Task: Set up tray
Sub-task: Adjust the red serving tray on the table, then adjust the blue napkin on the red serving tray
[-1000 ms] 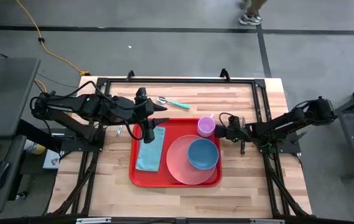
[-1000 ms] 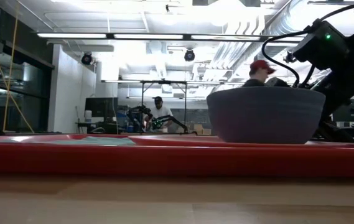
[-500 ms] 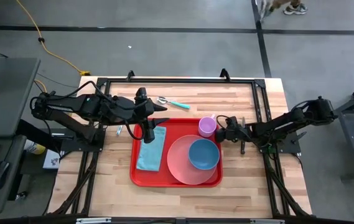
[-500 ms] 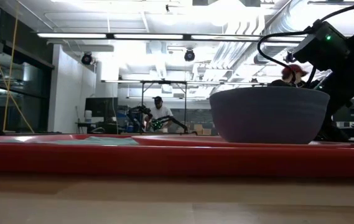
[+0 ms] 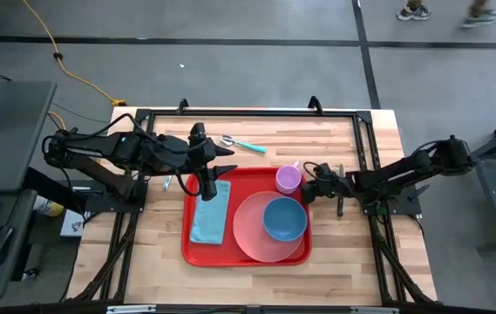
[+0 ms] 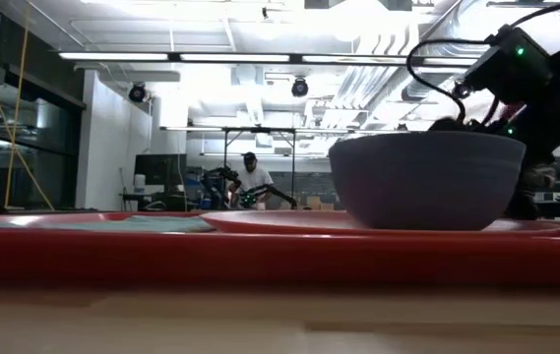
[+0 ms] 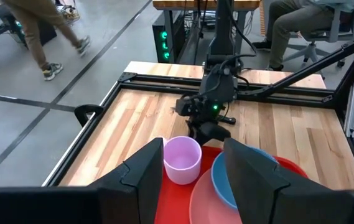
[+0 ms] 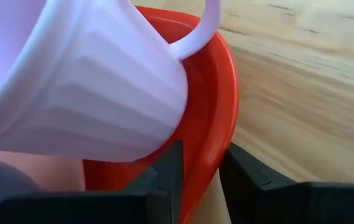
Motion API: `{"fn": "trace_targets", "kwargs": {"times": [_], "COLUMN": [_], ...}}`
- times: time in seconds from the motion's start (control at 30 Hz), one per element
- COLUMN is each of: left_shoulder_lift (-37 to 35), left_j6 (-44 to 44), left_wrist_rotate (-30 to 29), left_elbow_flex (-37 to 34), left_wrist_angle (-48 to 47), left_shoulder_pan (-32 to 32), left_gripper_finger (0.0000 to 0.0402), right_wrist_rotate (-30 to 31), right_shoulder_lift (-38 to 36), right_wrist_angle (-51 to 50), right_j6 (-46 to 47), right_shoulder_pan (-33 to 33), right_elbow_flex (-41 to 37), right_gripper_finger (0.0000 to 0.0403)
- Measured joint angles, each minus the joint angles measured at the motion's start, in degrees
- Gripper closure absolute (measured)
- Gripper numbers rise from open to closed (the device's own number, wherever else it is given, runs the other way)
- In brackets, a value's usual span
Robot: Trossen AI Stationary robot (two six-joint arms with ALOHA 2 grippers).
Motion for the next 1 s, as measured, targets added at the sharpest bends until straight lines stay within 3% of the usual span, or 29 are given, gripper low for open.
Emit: {"fn": "trace_targets", "kwargs": {"times": [0.17,0.63,0.8,1.0], "left_shoulder_lift": [0.02,0.02,0.02,0.02], "left_j6": [0.42,0.61,0.60,0.11], "left_wrist_rotate": [0.00,0.00,0.05,0.13], "left_elbow_flex": [0.00,0.00,0.00,0.00], "left_wrist_angle": [-0.02,0.00,-0.01,-0.04], "left_shoulder_pan": [-0.01,0.00,-0.02,-0.02], "left_gripper_finger": [0.0202,0.0202,0.0202,0.0202], "right_wrist_rotate": [-2.58,-2.44,-0.98,-4.82], "right_shoulder_lift": [-1.99,-2.25,-2.32,-5.84], "right_wrist_angle": [-0.28,-6.32,-6.74,-7.86], "right_j6": [-4.33,0.58,0.62,-0.71], "right_shoulder_pan": [-1.26,-4.94,-5.72,-6.49], "right_elbow_flex": [0.00,0.29,0.27,0.01], "right_gripper_finger": [0.0314,0.0164,0.0162,0.0178]}}
